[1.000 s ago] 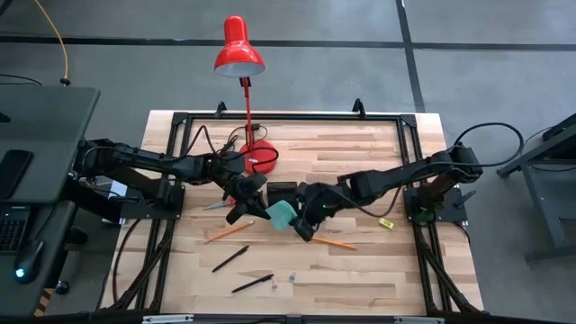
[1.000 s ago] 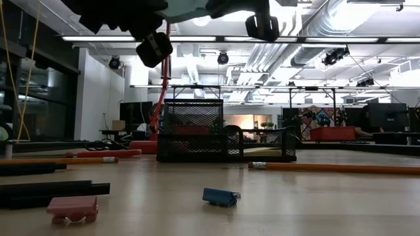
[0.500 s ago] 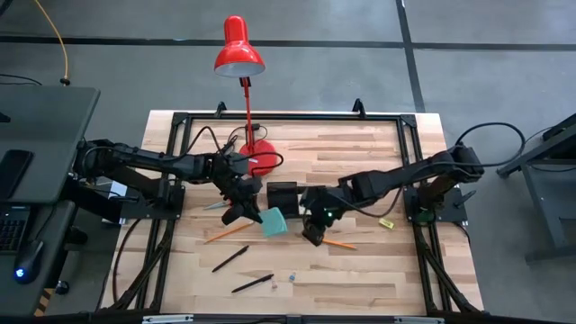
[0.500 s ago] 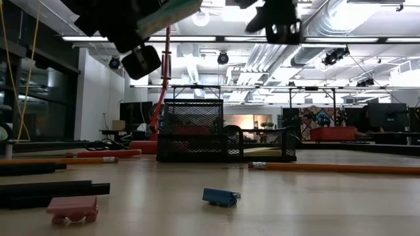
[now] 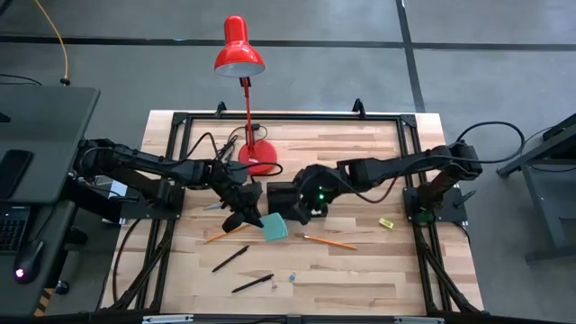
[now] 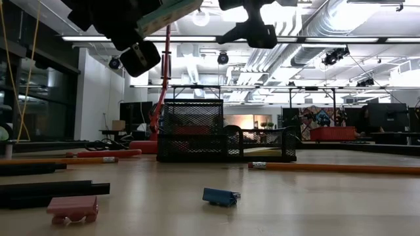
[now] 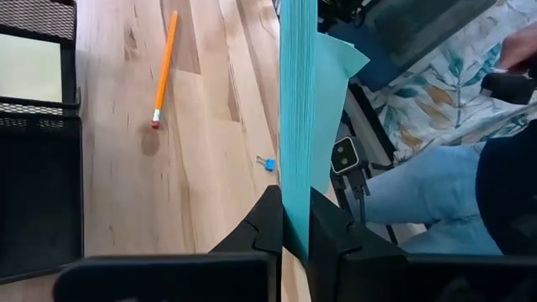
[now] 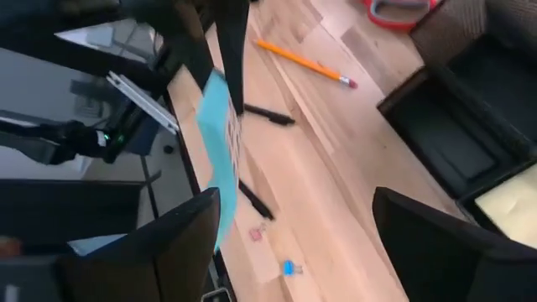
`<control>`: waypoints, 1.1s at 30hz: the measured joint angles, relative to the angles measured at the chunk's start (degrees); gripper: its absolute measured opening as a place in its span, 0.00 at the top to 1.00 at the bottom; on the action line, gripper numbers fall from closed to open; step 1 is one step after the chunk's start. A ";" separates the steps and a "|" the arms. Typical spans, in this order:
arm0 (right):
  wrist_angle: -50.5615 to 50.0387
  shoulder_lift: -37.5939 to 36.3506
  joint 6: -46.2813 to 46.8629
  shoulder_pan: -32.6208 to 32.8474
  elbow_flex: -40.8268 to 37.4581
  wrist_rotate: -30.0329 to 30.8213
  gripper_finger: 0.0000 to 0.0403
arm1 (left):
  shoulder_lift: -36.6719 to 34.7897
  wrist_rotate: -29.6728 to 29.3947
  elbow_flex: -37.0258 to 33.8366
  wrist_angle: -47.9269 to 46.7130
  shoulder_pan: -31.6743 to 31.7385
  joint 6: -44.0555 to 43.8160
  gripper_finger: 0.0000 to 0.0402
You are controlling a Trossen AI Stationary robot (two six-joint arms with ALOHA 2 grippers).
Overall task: Pick and place office supplies into organizer
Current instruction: Put the blue sticky notes into the black desk organizer
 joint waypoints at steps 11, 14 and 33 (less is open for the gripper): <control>3.67 0.00 1.51 -0.05 0.02 2.04 0.26 | 0.00 -1.84 0.00 1.60 0.17 -0.66 0.98; 3.54 0.00 1.71 -0.02 0.02 2.91 0.26 | 0.00 -1.87 0.00 1.64 0.17 -0.66 0.98; 3.97 0.00 0.52 0.37 0.02 3.42 0.30 | 0.00 -3.07 0.00 7.41 1.28 -3.69 0.98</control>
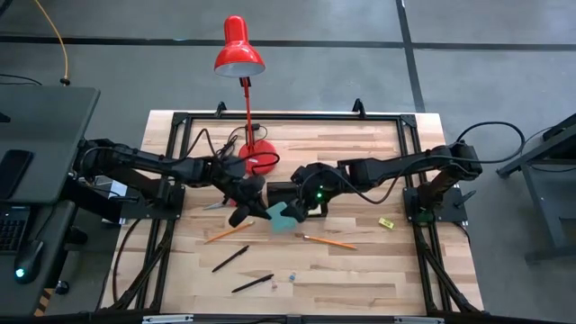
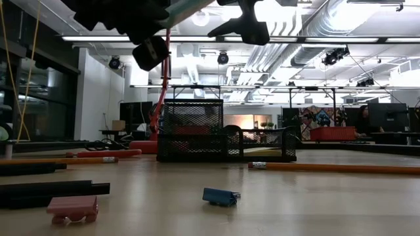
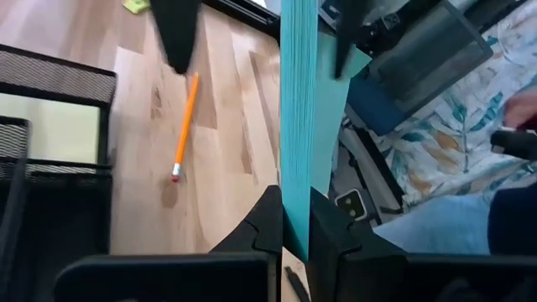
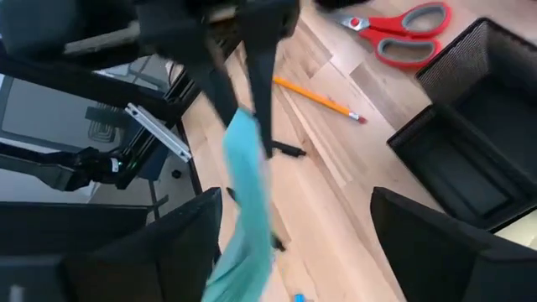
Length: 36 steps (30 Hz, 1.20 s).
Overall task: Pick and place office supplies into organizer
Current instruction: Put the blue sticky notes into the black desk organizer
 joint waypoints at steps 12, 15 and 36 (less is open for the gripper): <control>-0.62 0.00 1.60 0.00 0.04 -1.85 0.96 | 0.07 -1.65 0.00 0.55 0.07 -0.99 0.97; -2.50 0.00 1.57 0.19 0.13 -0.58 0.99 | 0.09 -2.74 0.00 -0.24 0.07 -1.50 0.91; -25.70 -6.58 15.48 2.40 0.00 12.17 1.00 | -6.64 1.86 -1.87 21.29 0.01 -7.65 0.37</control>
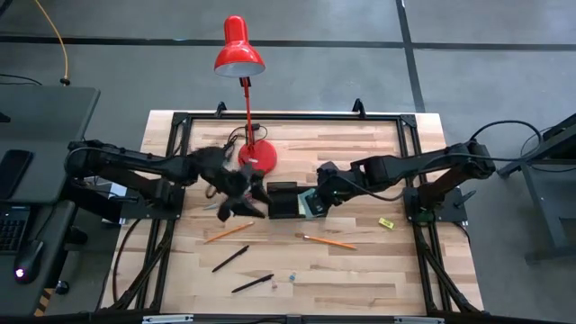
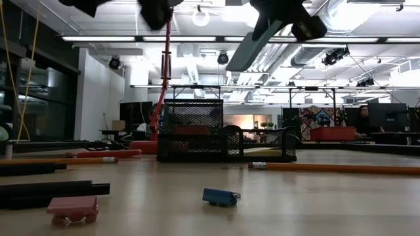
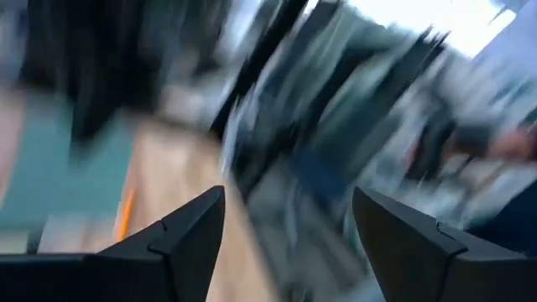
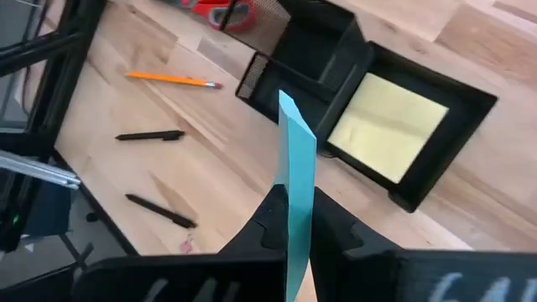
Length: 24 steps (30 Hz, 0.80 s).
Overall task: Pick and place office supplies into organizer
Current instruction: Put the blue sticky notes into the black desk organizer
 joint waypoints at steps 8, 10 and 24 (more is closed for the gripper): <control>1.07 -0.31 2.50 -0.28 0.00 1.14 1.00 | -8.02 -5.58 -16.47 14.96 1.64 -7.85 0.40; 1.02 -0.31 3.33 -0.68 -0.12 1.11 1.00 | -10.41 -6.51 -19.64 18.04 1.60 -8.91 0.41; 10.56 0.06 11.42 -4.70 -9.34 -0.61 1.00 | -19.68 -7.62 -26.41 20.76 1.54 -8.35 0.46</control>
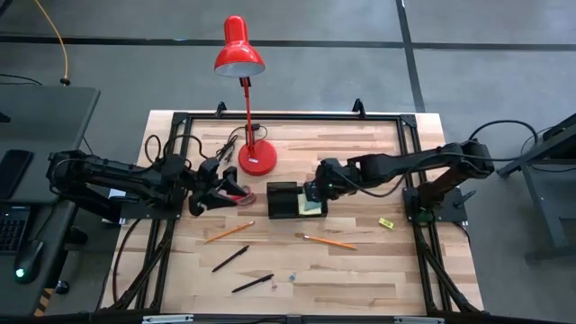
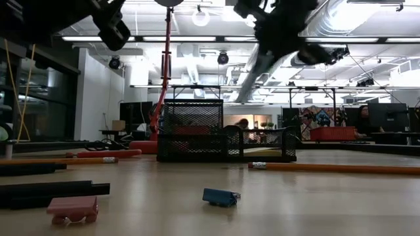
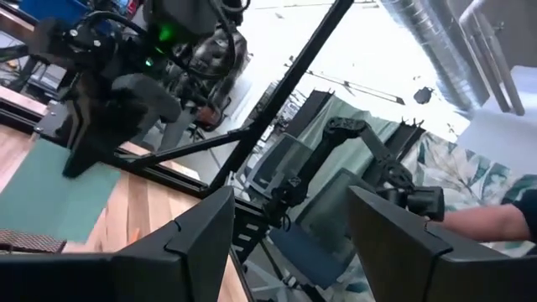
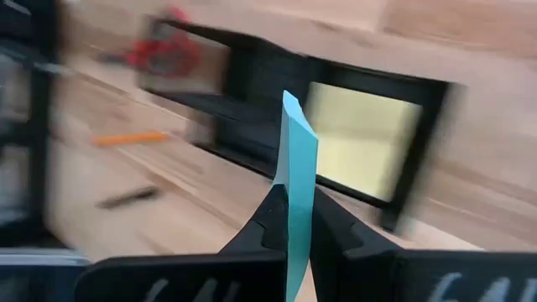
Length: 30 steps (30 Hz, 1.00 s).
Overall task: Pick and place office supplies into organizer
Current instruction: Put the blue sticky notes into the black desk organizer
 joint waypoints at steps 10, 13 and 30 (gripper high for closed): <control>7.45 -1.42 1.81 -0.78 -8.22 -4.69 1.00 | 0.00 1.35 0.00 0.27 -0.02 -0.33 0.47; 7.86 -0.89 0.88 -1.70 -10.30 -6.14 1.00 | 0.02 1.55 0.02 -0.06 -0.01 -0.31 0.47; 16.17 1.28 -2.50 -7.66 -13.06 -11.42 1.00 | 0.02 1.70 0.07 -0.09 -0.01 -0.28 0.47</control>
